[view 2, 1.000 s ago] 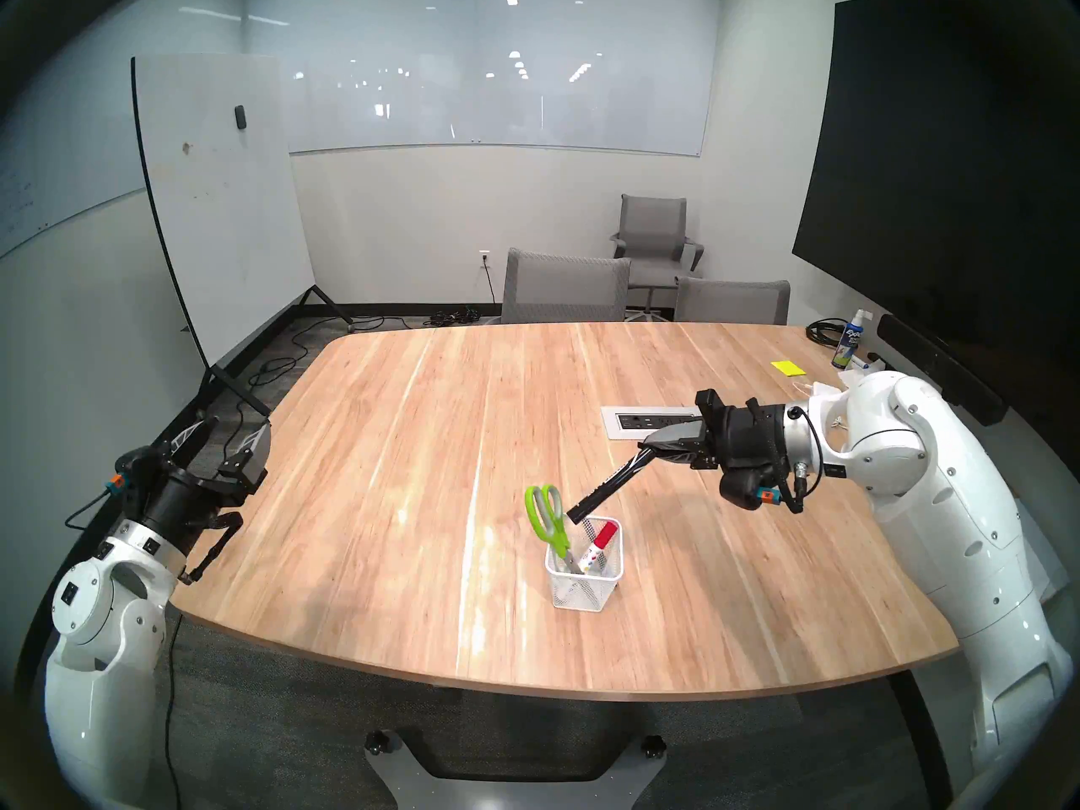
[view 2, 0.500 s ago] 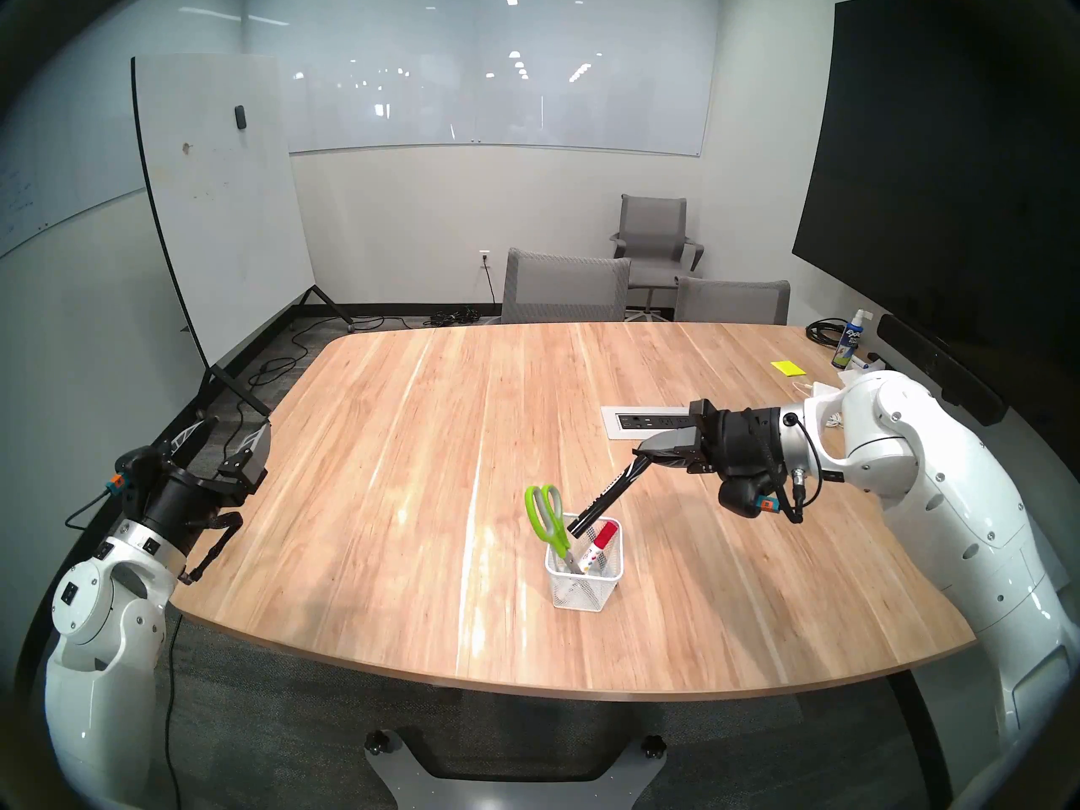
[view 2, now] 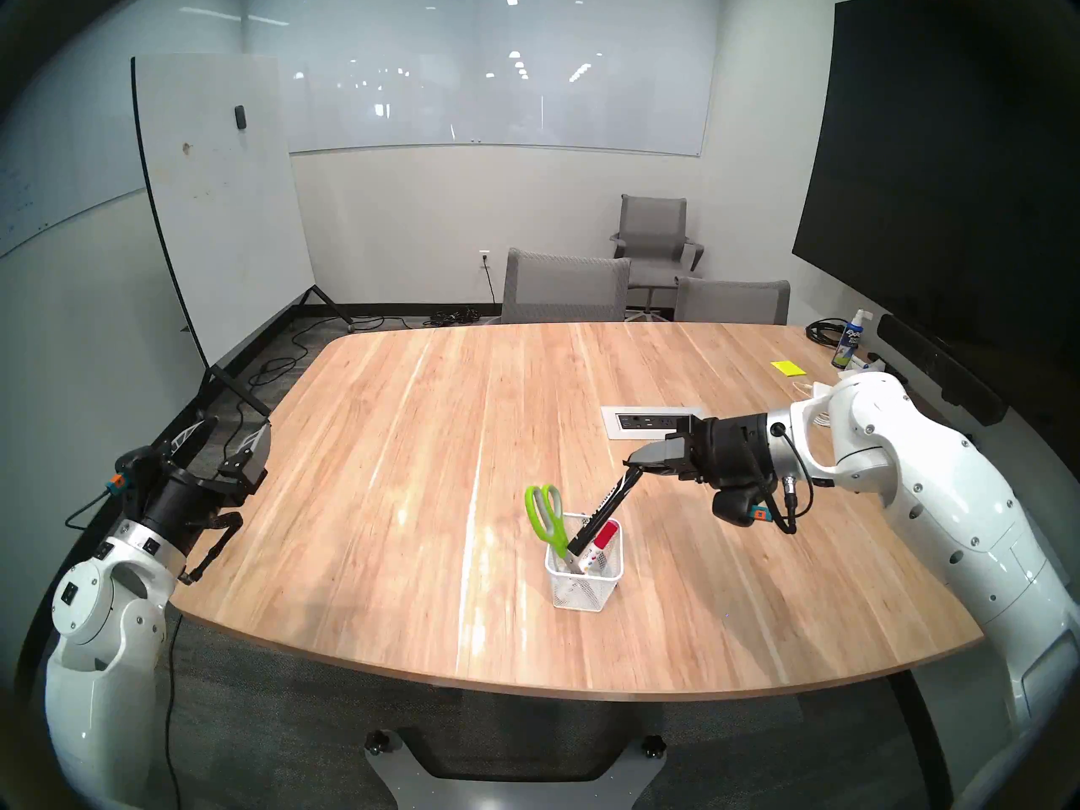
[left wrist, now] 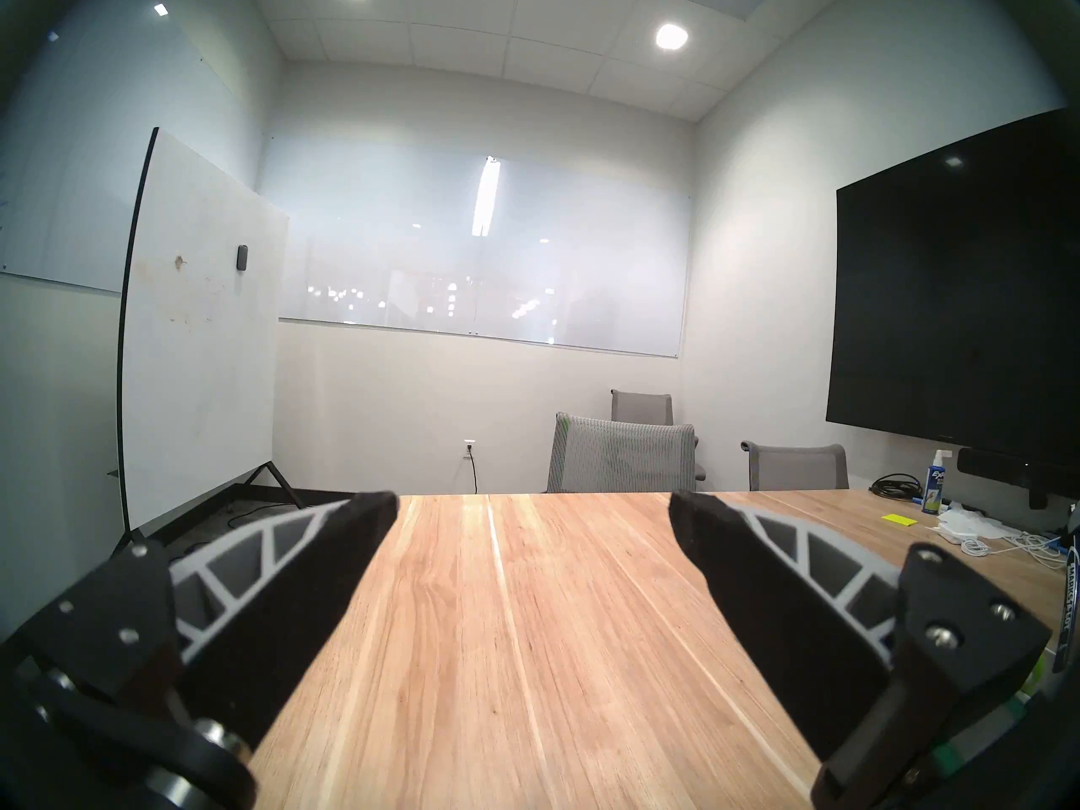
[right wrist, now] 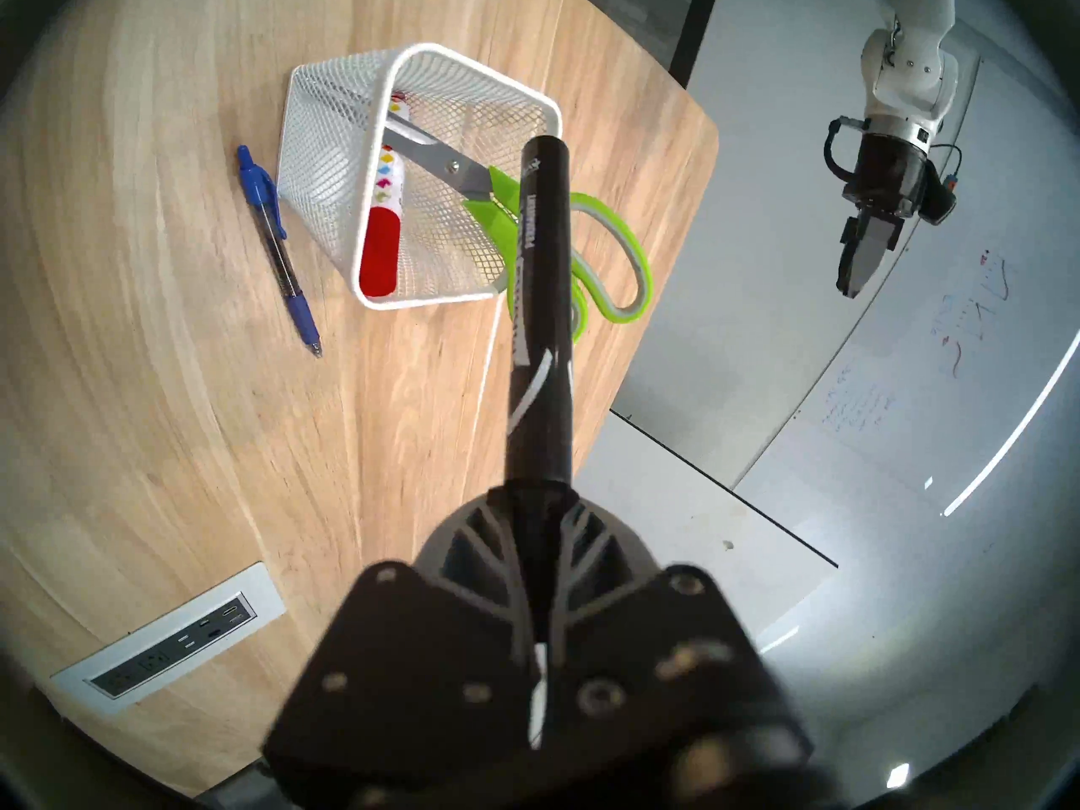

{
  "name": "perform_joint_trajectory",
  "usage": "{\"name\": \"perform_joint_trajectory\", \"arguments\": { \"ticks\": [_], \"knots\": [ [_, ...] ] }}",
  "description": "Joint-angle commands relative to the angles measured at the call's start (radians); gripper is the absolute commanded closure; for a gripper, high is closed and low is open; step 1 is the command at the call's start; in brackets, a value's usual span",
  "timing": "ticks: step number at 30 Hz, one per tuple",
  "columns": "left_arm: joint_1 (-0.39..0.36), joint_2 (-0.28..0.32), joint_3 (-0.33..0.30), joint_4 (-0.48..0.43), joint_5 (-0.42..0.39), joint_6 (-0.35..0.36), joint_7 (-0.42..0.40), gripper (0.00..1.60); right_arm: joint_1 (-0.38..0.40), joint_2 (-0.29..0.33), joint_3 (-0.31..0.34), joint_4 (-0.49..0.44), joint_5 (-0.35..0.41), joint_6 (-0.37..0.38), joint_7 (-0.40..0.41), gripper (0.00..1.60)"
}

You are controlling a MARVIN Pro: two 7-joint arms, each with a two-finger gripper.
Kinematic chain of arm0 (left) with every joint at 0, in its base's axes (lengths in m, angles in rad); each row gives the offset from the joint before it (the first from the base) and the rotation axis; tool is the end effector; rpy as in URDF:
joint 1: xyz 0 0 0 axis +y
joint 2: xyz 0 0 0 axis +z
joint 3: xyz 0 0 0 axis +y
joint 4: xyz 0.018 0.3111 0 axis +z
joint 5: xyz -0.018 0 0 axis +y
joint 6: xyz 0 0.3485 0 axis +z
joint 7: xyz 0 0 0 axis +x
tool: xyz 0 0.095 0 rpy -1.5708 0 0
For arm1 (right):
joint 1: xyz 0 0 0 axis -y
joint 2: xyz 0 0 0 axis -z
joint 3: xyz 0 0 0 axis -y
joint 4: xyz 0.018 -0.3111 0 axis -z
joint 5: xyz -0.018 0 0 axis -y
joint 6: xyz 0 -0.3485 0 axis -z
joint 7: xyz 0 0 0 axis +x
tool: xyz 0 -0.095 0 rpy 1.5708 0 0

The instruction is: Place the pen, the marker, and the scissors into the pen holder

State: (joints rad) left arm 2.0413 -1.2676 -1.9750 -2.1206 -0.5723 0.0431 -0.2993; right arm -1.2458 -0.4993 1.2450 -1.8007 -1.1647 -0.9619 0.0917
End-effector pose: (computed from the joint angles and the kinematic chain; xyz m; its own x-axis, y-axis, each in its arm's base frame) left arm 0.3135 0.1519 -0.2082 -0.1537 0.1033 0.9827 -0.1518 -0.9852 0.0798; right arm 0.4339 -0.0920 -0.1492 -0.8645 0.1371 -0.4836 -0.2924 0.6455 0.7056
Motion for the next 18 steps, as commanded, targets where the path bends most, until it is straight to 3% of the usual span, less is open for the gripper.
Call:
{"name": "perform_joint_trajectory", "arguments": {
  "ticks": [1,18],
  "knots": [
    [-0.001,0.001,-0.004,-0.017,-0.002,0.003,0.001,0.0,0.071,0.025,-0.034,0.009,-0.074,0.002,-0.105,1.6],
    [-0.003,-0.003,-0.006,-0.017,0.001,0.005,-0.002,0.0,0.157,0.024,-0.139,0.012,-0.327,0.002,-0.307,1.6]
  ]
}}
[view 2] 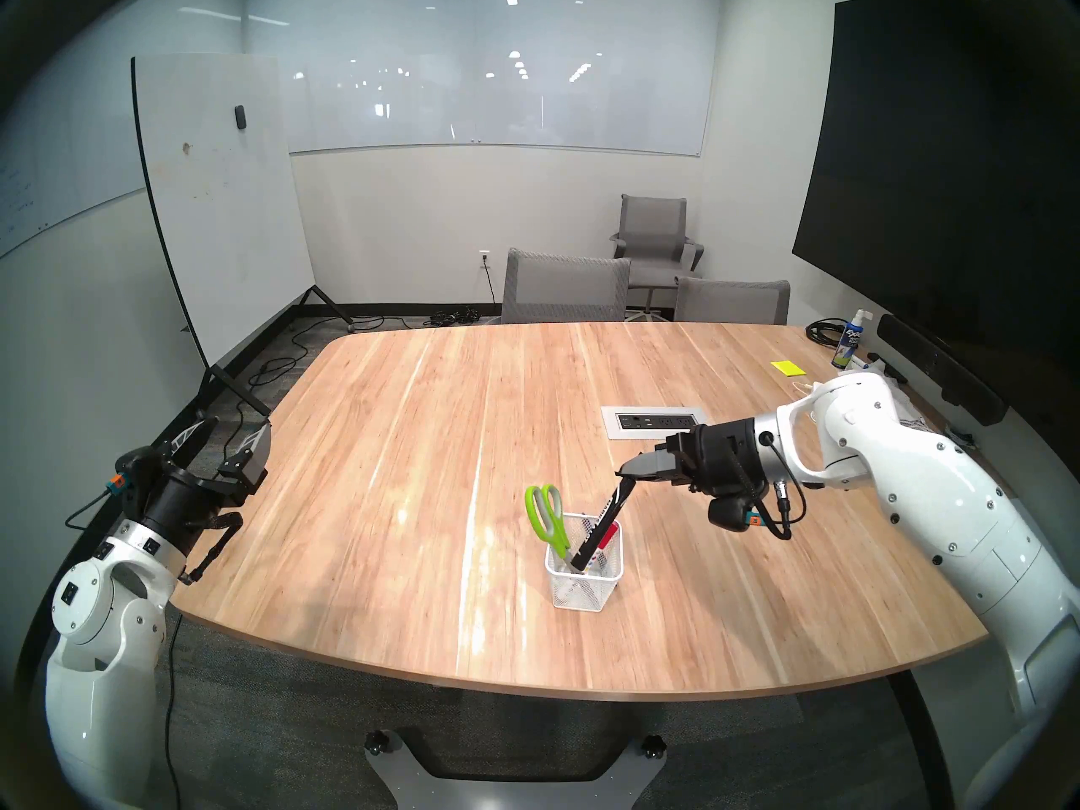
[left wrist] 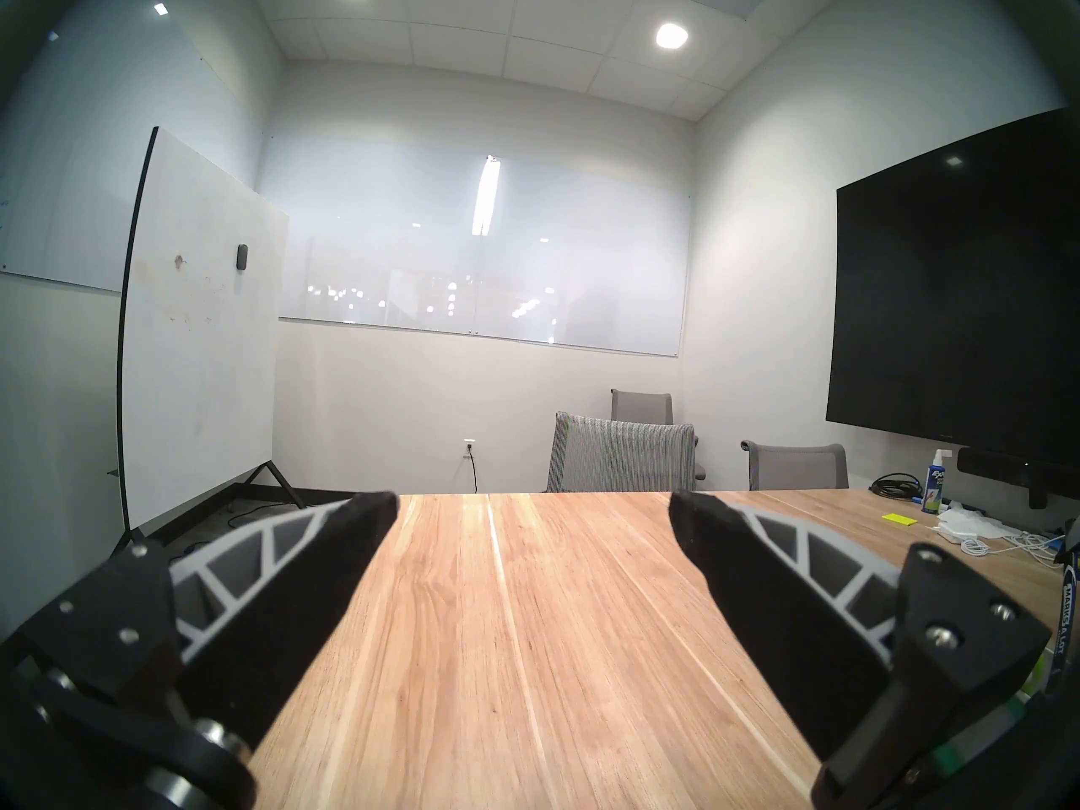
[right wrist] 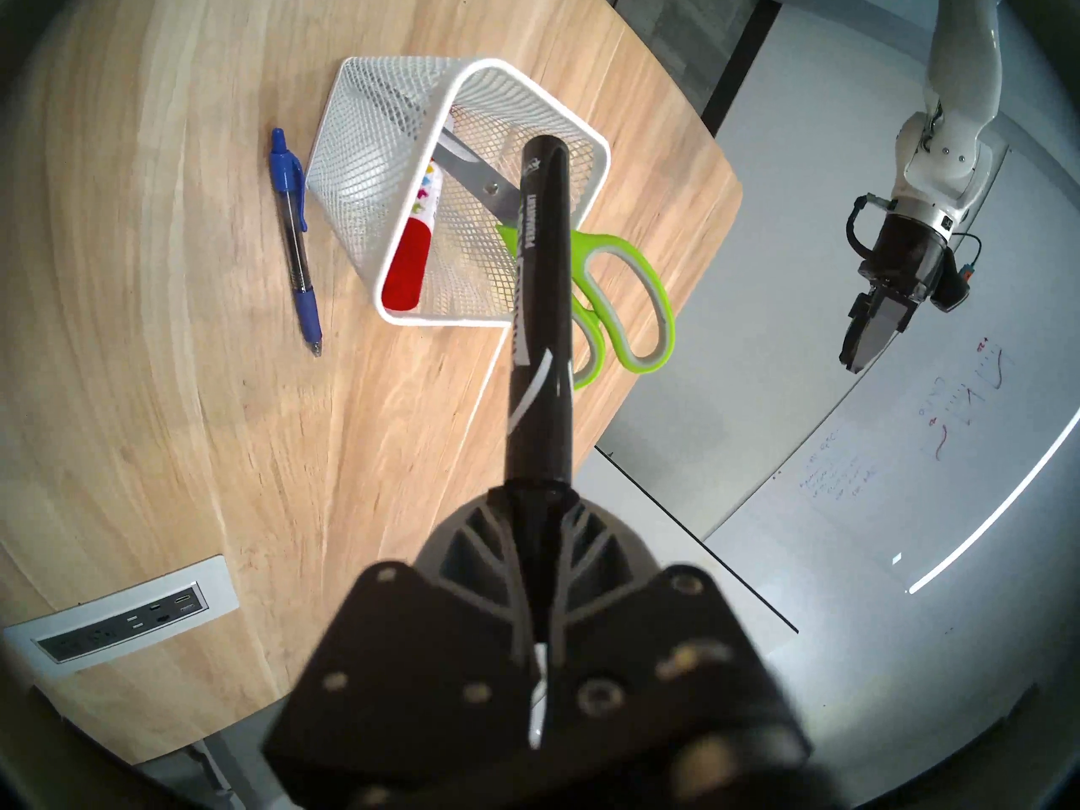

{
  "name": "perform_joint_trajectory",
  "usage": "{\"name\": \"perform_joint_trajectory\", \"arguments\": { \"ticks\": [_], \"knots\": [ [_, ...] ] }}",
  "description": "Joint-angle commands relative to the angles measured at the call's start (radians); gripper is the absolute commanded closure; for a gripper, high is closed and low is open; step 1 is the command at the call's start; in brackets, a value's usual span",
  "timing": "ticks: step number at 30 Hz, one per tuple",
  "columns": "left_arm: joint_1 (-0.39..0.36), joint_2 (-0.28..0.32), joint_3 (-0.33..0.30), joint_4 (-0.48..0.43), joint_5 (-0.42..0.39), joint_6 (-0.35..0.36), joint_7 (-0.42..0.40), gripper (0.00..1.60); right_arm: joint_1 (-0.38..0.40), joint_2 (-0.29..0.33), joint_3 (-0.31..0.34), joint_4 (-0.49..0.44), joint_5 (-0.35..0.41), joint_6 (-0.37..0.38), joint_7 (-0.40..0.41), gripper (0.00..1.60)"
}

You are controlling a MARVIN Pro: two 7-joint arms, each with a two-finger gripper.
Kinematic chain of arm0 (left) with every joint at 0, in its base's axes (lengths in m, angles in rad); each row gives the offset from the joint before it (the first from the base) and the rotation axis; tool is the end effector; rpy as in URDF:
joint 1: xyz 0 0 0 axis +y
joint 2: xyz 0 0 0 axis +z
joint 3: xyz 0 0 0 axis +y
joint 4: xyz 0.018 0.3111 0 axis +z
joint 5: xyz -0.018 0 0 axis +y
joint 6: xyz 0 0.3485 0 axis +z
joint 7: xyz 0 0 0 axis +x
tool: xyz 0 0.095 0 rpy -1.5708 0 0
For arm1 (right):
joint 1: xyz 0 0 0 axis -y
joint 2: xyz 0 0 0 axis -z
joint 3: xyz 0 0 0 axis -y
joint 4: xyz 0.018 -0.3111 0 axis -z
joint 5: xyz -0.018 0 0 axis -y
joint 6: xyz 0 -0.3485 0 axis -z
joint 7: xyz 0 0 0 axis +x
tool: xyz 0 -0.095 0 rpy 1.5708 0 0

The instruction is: Place the pen, the marker, and the scissors into the pen holder

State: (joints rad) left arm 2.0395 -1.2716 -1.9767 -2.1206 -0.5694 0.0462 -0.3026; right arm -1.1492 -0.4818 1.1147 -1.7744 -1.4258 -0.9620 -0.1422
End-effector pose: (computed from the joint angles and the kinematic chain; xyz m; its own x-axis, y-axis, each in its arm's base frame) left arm 0.3135 0.1520 -0.2083 -0.1529 0.1032 0.9828 -0.1515 -0.9852 0.0799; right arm 0.4387 -0.0832 -0.1573 -0.8299 -0.0072 -0.5579 -0.4242 0.6577 0.6225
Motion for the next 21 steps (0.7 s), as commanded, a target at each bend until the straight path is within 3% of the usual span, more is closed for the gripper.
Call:
{"name": "perform_joint_trajectory", "arguments": {
  "ticks": [1,12,21],
  "knots": [
    [-0.001,0.001,-0.004,-0.017,-0.002,0.002,0.001,0.0,0.06,0.007,-0.009,-0.014,-0.066,0.002,-0.073,1.6],
    [-0.002,-0.002,-0.005,-0.018,0.0,0.004,-0.001,0.0,0.07,0.04,-0.058,-0.083,-0.249,0.003,-0.199,1.6],
    [-0.003,-0.004,-0.006,-0.018,0.001,0.006,-0.002,0.0,0.049,0.071,-0.08,-0.142,-0.365,0.067,-0.276,1.6]
  ]
}}
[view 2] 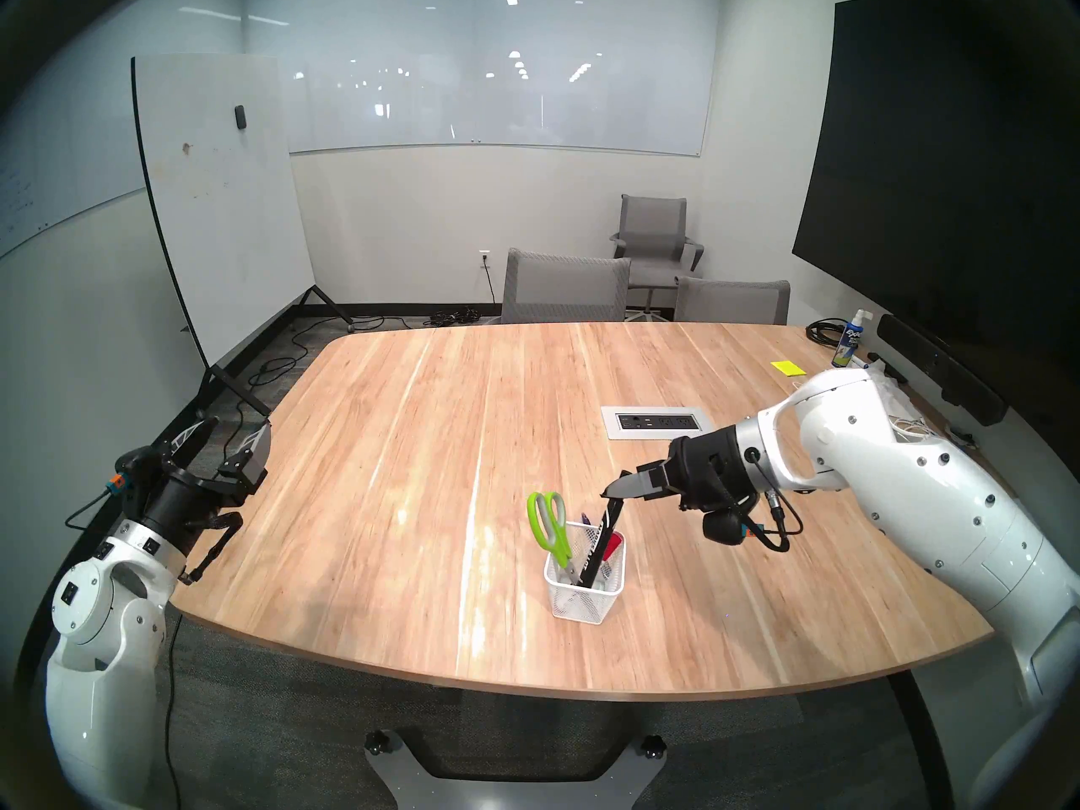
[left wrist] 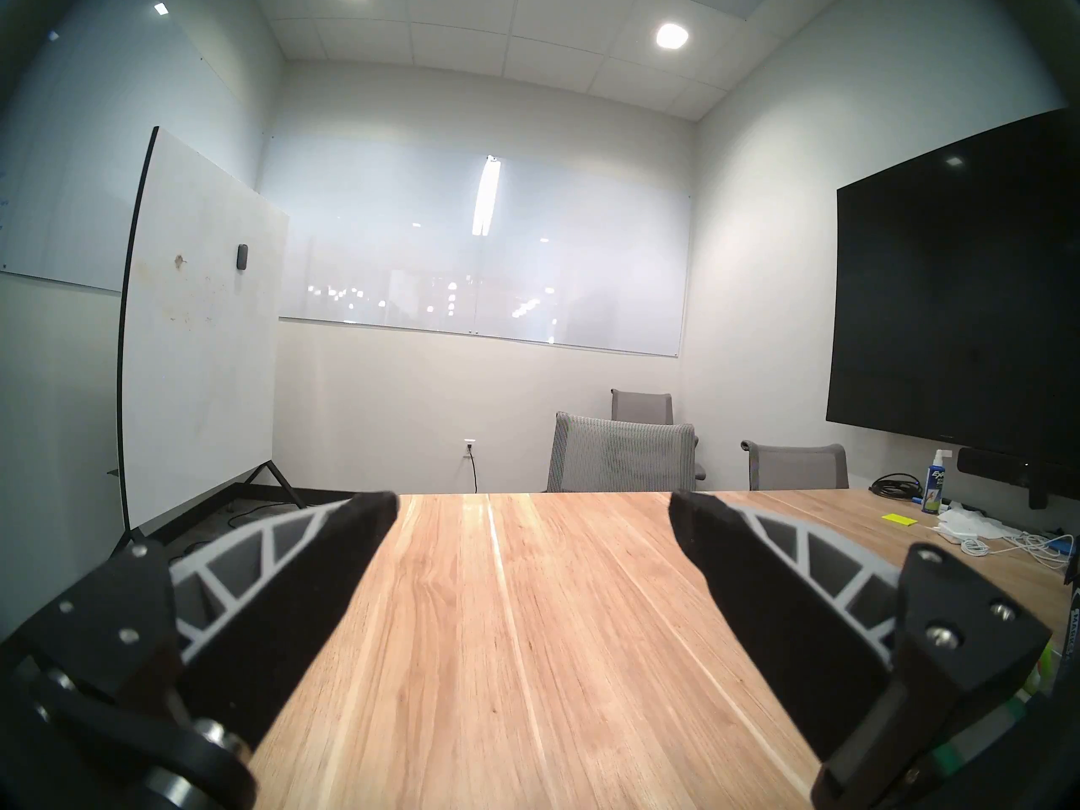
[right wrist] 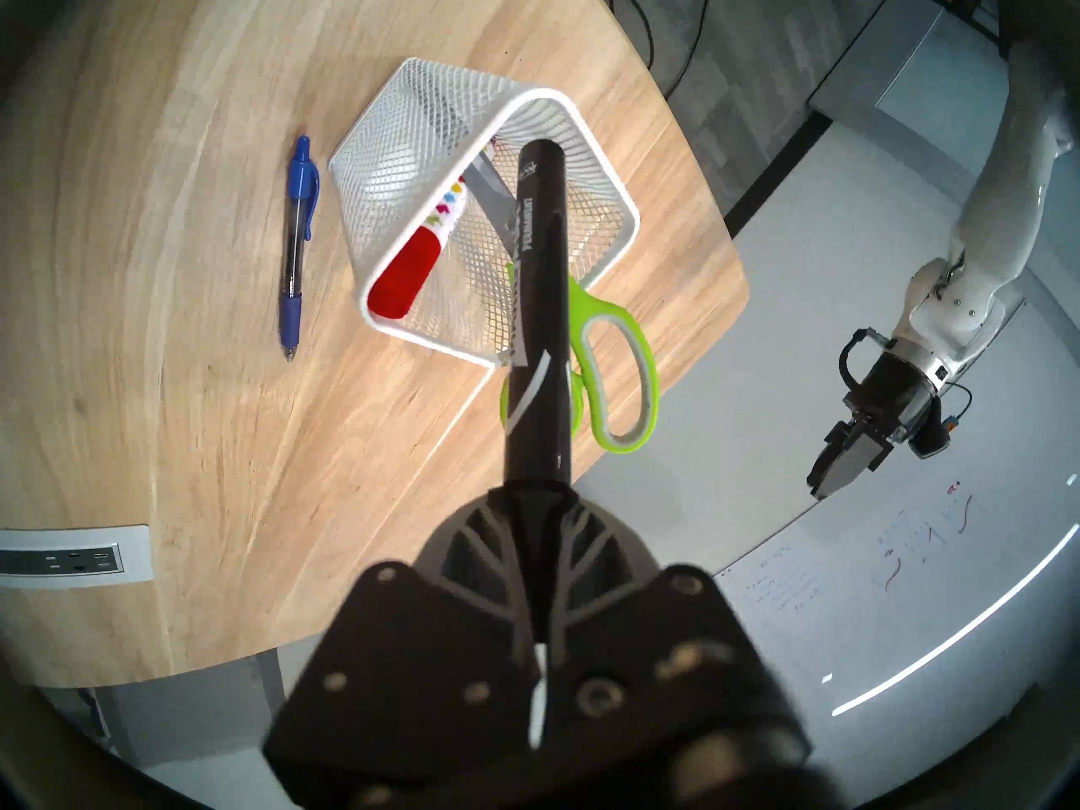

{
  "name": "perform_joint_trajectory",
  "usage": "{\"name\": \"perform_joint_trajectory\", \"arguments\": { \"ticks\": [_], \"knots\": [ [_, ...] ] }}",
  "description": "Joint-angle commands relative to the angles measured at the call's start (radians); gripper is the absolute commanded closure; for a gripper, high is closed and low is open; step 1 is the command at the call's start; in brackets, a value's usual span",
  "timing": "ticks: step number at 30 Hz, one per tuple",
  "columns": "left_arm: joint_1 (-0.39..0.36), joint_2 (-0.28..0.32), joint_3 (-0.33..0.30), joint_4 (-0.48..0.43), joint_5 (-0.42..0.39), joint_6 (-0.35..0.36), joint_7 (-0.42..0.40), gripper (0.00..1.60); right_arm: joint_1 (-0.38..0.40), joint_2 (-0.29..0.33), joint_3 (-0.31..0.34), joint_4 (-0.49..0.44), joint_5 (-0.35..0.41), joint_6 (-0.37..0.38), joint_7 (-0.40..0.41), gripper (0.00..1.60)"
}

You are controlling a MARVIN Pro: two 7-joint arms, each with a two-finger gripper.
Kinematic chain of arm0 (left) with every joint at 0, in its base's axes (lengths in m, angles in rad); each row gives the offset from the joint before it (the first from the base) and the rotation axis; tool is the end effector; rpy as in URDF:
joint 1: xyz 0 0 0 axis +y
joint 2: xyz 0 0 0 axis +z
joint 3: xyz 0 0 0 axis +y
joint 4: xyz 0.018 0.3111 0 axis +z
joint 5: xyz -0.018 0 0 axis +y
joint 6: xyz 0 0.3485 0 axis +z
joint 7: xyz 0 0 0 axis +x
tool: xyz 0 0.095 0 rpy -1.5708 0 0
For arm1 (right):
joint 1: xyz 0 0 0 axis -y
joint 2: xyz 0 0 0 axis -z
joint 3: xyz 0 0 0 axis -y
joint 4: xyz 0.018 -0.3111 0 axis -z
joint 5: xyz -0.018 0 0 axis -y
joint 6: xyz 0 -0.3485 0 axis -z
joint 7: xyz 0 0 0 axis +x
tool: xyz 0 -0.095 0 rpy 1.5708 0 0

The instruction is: Place the pen, the marker, and the scissors into the pen holder

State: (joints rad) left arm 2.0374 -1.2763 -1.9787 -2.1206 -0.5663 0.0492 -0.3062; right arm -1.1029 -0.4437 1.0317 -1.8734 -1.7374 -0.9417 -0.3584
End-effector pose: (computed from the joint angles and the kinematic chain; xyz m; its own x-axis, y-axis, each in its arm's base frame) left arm 0.3135 0.1522 -0.2083 -0.1525 0.1034 0.9829 -0.1510 -0.9853 0.0802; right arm 0.4180 -0.0543 -0.1537 -0.7226 -0.2517 -0.6439 -0.6281 0.6282 0.4593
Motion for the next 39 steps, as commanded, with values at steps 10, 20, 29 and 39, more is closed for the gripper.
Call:
{"name": "perform_joint_trajectory", "arguments": {
  "ticks": [10,20,29,39],
  "knots": [
    [-0.002,-0.001,-0.005,-0.018,-0.001,0.004,0.0,0.0,-0.015,0.047,-0.011,-0.07,-0.14,0.121,-0.114,1.6],
    [-0.003,-0.003,-0.005,-0.018,0.001,0.006,-0.002,0.0,-0.005,0.041,-0.05,-0.063,-0.276,0.197,-0.192,1.6],
    [-0.003,-0.005,-0.006,-0.018,0.002,0.007,-0.004,0.0,-0.031,0.056,-0.08,-0.063,-0.328,0.266,-0.254,1.6],
    [-0.004,-0.007,-0.007,-0.019,0.004,0.008,-0.005,0.0,-0.071,0.061,-0.106,-0.053,-0.345,0.299,-0.25,1.6]
  ]
}}
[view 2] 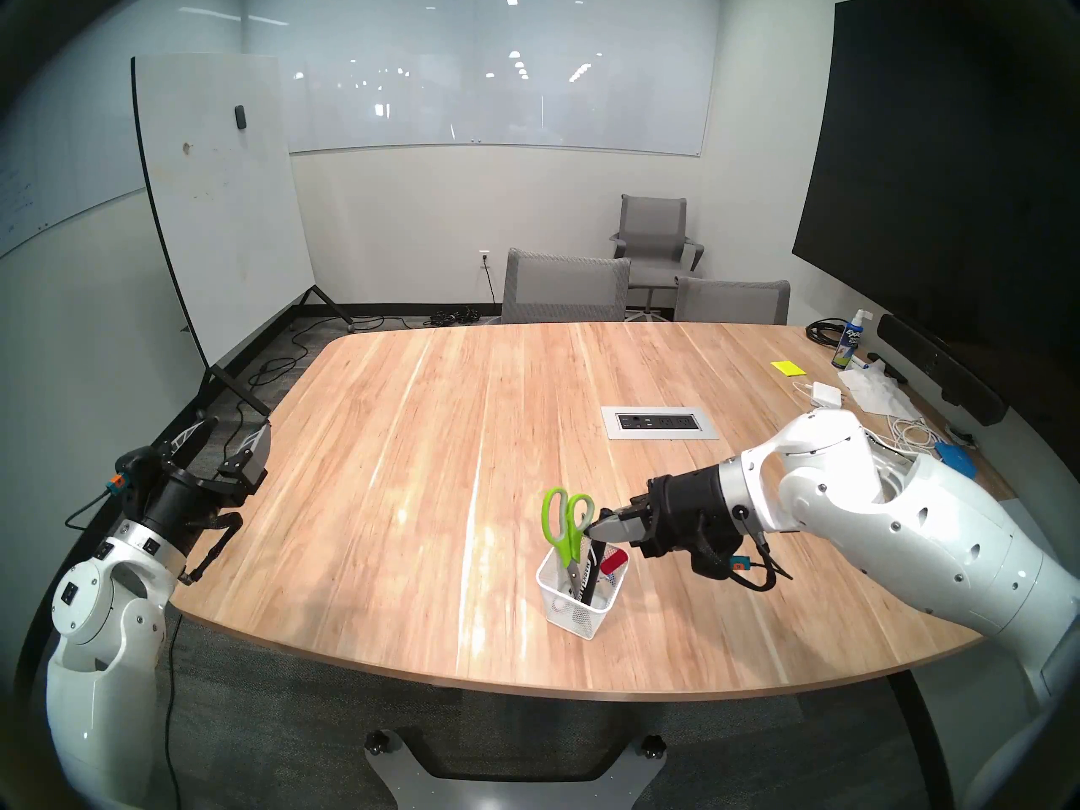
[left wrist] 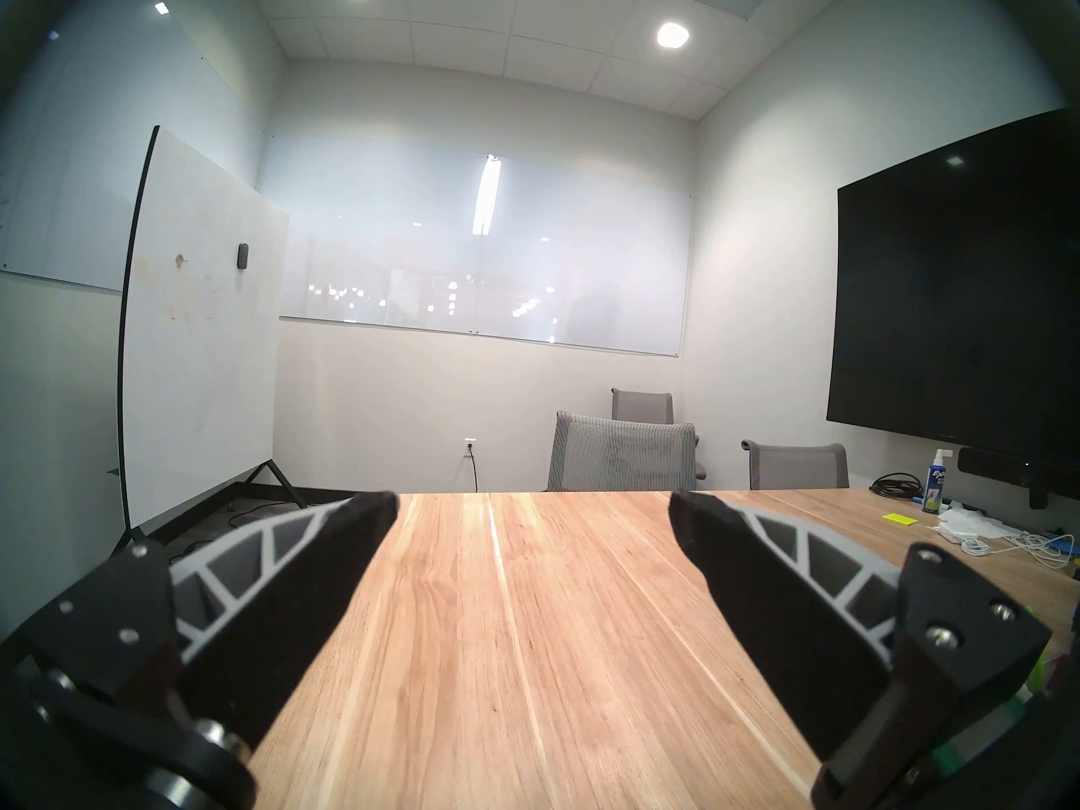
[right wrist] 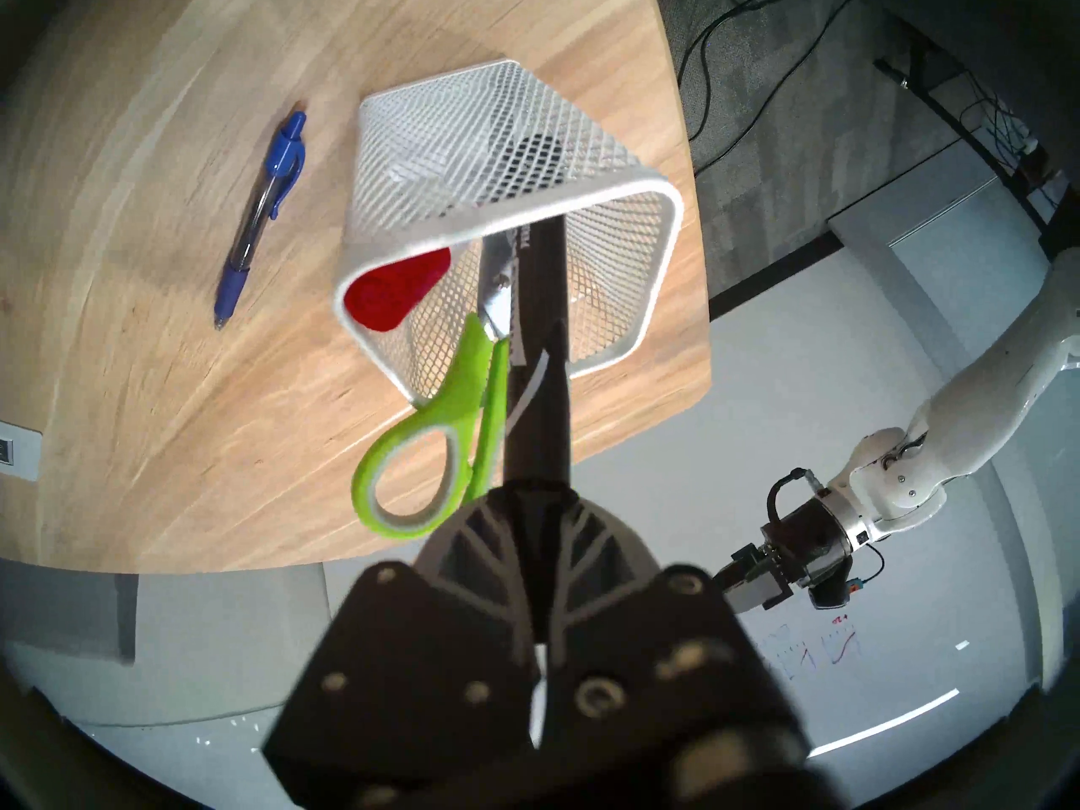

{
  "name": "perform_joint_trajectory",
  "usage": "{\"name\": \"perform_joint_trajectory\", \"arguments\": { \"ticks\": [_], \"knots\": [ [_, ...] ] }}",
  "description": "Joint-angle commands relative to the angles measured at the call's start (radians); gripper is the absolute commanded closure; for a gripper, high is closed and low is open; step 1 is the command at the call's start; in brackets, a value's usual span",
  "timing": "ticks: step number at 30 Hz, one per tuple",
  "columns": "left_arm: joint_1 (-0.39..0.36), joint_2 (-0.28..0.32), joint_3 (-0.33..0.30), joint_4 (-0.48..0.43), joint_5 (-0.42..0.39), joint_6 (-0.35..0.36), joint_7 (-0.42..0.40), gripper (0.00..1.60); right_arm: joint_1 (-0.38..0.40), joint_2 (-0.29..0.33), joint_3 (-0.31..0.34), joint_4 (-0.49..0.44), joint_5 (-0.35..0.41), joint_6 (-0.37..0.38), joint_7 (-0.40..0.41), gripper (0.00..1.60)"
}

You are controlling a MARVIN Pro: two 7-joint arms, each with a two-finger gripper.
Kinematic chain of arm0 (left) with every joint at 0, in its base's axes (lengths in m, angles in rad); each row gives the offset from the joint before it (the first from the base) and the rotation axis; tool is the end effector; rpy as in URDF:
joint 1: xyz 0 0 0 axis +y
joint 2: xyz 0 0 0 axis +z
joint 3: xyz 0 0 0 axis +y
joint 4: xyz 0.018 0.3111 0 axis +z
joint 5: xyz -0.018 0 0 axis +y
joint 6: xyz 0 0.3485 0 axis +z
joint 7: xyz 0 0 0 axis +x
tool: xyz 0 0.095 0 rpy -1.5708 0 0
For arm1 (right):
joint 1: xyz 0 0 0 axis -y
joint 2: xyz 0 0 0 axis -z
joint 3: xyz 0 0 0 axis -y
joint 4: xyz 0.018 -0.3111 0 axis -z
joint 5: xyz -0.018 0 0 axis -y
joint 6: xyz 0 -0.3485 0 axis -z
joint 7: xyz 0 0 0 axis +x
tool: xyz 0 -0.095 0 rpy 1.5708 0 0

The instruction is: Place the pen, the marker, and the scissors into the pen holder

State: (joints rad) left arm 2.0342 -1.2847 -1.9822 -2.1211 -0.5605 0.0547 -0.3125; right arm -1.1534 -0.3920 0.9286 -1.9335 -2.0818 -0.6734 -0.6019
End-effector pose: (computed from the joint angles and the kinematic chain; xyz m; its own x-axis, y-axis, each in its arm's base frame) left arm 0.3134 0.1523 -0.2083 -0.1515 0.1035 0.9830 -0.1502 -0.9854 0.0805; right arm 0.3898 -0.0364 -0.1920 -0.5071 -0.4286 -0.7478 -0.8267 0.4873 0.2813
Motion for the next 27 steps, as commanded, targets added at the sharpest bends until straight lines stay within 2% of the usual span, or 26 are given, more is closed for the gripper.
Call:
{"name": "perform_joint_trajectory", "arguments": {
  "ticks": [1,4,5,6,19,23,27],
  "knots": [
    [-0.001,0.001,-0.004,-0.018,-0.002,0.003,0.001,0.0,-0.023,0.009,-0.004,0.009,-0.003,0.034,-0.008,1.6],
    [-0.002,0.0,-0.004,-0.018,-0.001,0.003,0.0,0.0,-0.029,0.008,-0.005,0.013,-0.005,0.047,-0.015,1.6],
    [-0.002,0.0,-0.004,-0.018,-0.001,0.003,0.0,0.0,-0.037,0.008,0.0,0.008,0.003,0.052,0.002,1.25],
    [-0.002,0.0,-0.004,-0.018,-0.001,0.003,0.0,0.0,-0.037,0.008,-0.001,0.009,-0.002,0.056,-0.002,0.0],
    [-0.004,-0.003,-0.005,-0.017,0.001,0.004,-0.003,0.0,-0.001,-0.042,0.042,0.029,0.062,0.015,0.044,0.0],
    [-0.004,-0.004,-0.005,-0.017,0.002,0.004,-0.004,0.0,0.001,-0.055,0.066,0.034,0.106,-0.001,0.069,0.0],
    [-0.005,-0.005,-0.005,-0.017,0.003,0.004,-0.006,0.0,-0.001,-0.07,0.114,0.058,0.192,-0.012,0.098,0.0]
  ]
}}
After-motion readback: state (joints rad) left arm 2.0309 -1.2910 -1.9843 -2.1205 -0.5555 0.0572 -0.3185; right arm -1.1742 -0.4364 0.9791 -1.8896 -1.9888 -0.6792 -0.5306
